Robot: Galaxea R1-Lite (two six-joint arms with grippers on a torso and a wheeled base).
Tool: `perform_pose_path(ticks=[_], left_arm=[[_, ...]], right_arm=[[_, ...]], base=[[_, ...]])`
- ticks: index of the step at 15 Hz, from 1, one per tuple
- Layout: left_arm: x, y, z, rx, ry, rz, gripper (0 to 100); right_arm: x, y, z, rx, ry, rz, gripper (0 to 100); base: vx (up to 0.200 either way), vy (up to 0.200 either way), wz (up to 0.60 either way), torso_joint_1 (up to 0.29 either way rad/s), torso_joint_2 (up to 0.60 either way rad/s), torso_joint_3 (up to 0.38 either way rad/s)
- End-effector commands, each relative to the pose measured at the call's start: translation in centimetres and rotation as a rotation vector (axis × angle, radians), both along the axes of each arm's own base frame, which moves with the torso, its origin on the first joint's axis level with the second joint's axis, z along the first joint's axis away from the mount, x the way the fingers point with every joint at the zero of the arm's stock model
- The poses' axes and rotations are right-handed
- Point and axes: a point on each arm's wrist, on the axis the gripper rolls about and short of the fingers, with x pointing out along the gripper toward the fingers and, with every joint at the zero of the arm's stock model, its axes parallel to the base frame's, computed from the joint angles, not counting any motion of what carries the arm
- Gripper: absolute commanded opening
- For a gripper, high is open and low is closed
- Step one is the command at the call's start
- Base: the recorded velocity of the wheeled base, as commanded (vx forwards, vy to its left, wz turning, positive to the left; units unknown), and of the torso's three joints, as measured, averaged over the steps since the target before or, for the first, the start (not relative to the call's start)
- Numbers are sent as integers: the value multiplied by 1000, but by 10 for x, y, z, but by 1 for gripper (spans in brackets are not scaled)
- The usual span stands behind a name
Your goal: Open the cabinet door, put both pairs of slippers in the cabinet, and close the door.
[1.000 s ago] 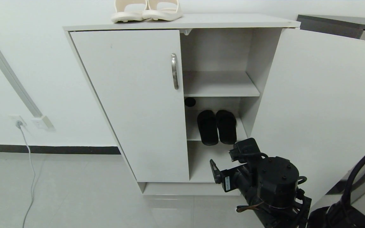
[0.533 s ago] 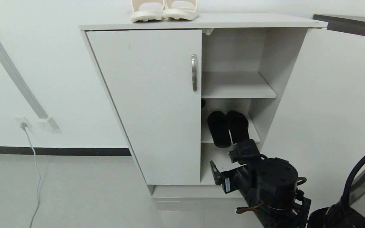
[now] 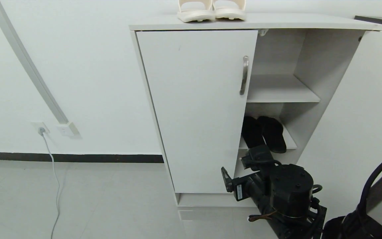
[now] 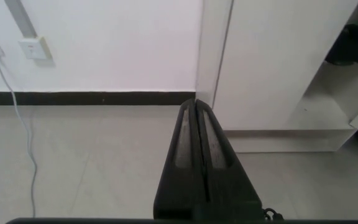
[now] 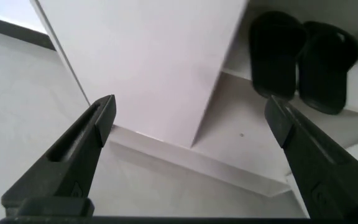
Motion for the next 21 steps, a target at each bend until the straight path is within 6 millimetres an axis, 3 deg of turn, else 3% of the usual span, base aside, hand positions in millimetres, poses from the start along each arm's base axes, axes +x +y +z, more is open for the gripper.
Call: perform_pose_path(ticks=[1, 3, 9, 12, 21], left_arm=[[0, 0, 0, 1, 1, 0, 0], [0, 0, 0, 2, 1, 3, 0], [0, 0, 0, -2, 1, 3, 0], [0, 0, 0, -7, 0, 4, 0], [0, 0, 0, 5, 1, 0, 0]], right_arm=[[1, -2, 0, 6, -5, -1, 100], [2, -6, 1, 14, -28, -9, 100], [-2, -14, 0, -29, -62, 5, 100], [1, -11, -9, -36, -64, 25, 100], [4, -12, -8, -27, -70, 13, 100]], base=[[0, 200, 0, 2, 7, 7], [0, 200, 0, 5, 7, 2], [0, 0, 0, 0, 0, 0], [0, 0, 0, 0, 0, 0], [0, 0, 0, 1, -47, -60]])
